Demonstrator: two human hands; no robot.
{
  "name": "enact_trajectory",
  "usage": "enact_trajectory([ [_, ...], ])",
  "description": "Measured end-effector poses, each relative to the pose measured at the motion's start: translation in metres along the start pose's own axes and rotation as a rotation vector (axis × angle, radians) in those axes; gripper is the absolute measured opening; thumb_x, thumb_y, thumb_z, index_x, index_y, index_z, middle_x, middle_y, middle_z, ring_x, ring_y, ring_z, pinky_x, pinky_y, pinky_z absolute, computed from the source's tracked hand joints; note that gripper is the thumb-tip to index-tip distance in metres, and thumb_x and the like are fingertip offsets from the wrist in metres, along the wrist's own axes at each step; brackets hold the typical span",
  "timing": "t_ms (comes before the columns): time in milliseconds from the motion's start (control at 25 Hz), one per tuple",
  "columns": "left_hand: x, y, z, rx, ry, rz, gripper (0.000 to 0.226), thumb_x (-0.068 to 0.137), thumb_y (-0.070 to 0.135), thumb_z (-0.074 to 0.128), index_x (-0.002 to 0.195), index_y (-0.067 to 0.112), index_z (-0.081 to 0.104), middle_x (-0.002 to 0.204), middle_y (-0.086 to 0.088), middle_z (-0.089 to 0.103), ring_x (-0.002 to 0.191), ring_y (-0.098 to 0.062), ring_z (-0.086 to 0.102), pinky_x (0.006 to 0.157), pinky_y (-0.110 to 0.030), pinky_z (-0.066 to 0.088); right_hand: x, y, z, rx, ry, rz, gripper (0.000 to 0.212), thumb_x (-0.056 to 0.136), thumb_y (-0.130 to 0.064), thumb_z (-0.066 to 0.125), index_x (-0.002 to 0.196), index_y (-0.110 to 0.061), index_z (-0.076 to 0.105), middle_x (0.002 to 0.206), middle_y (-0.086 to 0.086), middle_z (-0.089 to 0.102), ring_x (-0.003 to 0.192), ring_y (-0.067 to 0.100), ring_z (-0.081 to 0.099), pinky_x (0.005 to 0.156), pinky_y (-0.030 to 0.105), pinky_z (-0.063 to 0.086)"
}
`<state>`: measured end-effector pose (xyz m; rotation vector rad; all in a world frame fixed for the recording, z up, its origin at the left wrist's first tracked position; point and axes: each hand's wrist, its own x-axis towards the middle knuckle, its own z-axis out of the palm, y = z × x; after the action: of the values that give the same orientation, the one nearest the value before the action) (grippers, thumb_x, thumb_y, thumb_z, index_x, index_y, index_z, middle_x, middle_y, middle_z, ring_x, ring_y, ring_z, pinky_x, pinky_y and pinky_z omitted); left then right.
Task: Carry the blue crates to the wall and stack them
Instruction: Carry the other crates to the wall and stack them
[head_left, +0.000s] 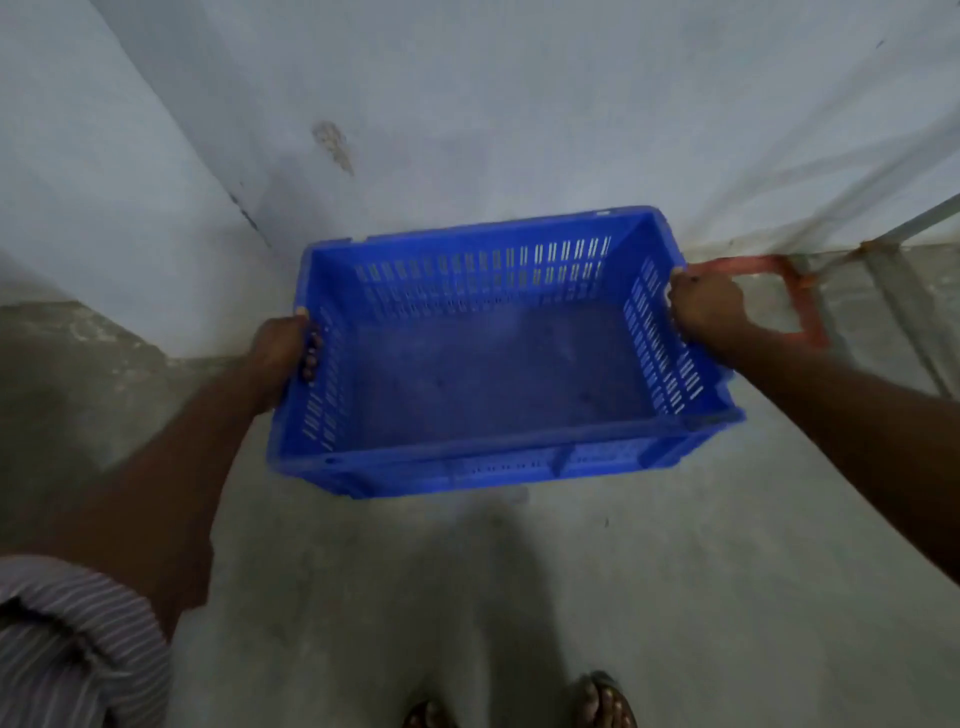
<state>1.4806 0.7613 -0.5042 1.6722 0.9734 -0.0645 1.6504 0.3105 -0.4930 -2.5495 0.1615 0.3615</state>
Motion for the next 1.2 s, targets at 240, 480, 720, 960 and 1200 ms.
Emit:
enact_trajectory([
  [240,0.106,0.018,0.036,0.037,0.109,0.171,0.043,0.106,0.039,0.041,0.074,0.014,0.054,0.066,-0.004,0.049,0.046,-0.013,0.04,0.035,-0.015,0.032,0.096,-0.021,0.053,0.088,0.246,-0.002,0.055,0.107,-0.042,0.037,0.119,0.007,0.06,0.125,0.03,0.063,0.109,0.045,0.063,0.093,0.04,0.049],
  [480,0.161,0.018,0.06,0.098,0.113,0.289,0.047,0.109,0.038,0.037,0.073,0.012,0.049,0.069,-0.008,0.051,0.043,-0.013,0.044,0.038,-0.019,0.035,0.149,-0.014,0.088,0.108,0.289,-0.038,0.046,0.104,-0.039,0.041,0.11,0.001,0.062,0.111,0.025,0.068,0.094,0.042,0.068,0.089,0.043,0.057],
  [720,0.154,0.013,0.063,0.068,0.013,0.18,0.048,0.11,0.041,0.029,0.079,0.01,0.046,0.062,-0.009,0.051,0.047,-0.014,0.044,0.033,-0.011,0.031,0.157,-0.013,0.082,0.204,0.241,-0.005,0.045,0.103,-0.036,0.043,0.111,0.005,0.06,0.1,0.027,0.069,0.058,0.033,0.063,0.043,0.031,0.046],
  [960,0.145,0.012,0.059,0.082,-0.055,0.18,0.047,0.109,0.044,0.028,0.085,0.01,0.049,0.069,-0.009,0.043,0.052,-0.016,0.035,0.034,-0.011,0.03,0.138,-0.003,0.078,0.266,0.199,0.027,0.04,0.102,-0.028,0.042,0.105,0.008,0.061,0.081,0.024,0.066,0.046,0.029,0.054,0.045,0.033,0.046],
  [1200,0.145,0.008,0.055,0.096,-0.106,0.137,0.043,0.109,0.044,0.027,0.088,0.012,0.046,0.069,-0.005,0.036,0.044,-0.01,0.031,0.033,-0.012,0.026,0.126,-0.006,0.076,0.263,0.176,0.033,0.026,0.097,-0.017,0.041,0.088,0.004,0.053,0.078,0.025,0.064,0.051,0.032,0.057,0.048,0.035,0.049],
])
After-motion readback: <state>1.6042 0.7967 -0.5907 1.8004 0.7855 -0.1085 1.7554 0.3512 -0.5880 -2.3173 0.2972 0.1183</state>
